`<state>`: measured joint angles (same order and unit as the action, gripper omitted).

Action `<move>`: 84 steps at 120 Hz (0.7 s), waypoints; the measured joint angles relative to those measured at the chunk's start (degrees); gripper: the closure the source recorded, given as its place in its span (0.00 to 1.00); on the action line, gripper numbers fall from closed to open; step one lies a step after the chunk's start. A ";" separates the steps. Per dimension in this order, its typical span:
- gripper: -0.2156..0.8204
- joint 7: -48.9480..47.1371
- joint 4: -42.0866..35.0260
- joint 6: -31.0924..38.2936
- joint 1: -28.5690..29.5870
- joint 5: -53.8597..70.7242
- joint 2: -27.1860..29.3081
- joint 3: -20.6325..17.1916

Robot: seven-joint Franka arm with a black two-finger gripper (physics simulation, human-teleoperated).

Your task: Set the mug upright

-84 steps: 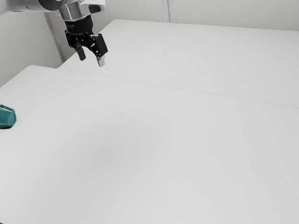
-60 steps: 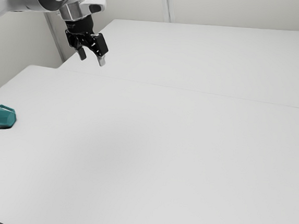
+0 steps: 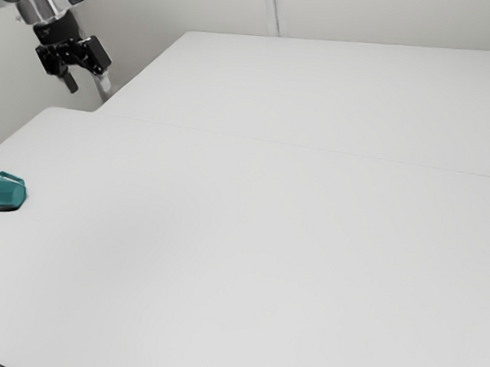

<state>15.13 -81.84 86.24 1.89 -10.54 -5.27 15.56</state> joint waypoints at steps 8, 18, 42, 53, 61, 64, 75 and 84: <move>0.21 1.55 0.12 -0.65 4.16 -3.55 -0.19 0.08; 0.21 4.16 0.35 -1.95 10.52 -8.48 -1.20 0.57; 0.21 11.87 7.75 -7.00 25.11 -18.52 -9.08 0.75; 0.21 15.31 11.32 -9.18 30.09 -21.63 -13.26 0.68; 0.21 17.67 13.51 -10.31 32.69 -23.38 -15.81 0.58; 0.21 18.51 14.38 -10.68 33.28 -23.94 -16.76 0.61; 0.21 21.40 18.02 -11.84 36.14 -25.51 -20.63 0.42; 0.21 23.64 21.51 -12.88 40.06 -27.25 -24.40 0.21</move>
<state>38.77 -60.34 73.36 41.95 -37.79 -29.67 15.77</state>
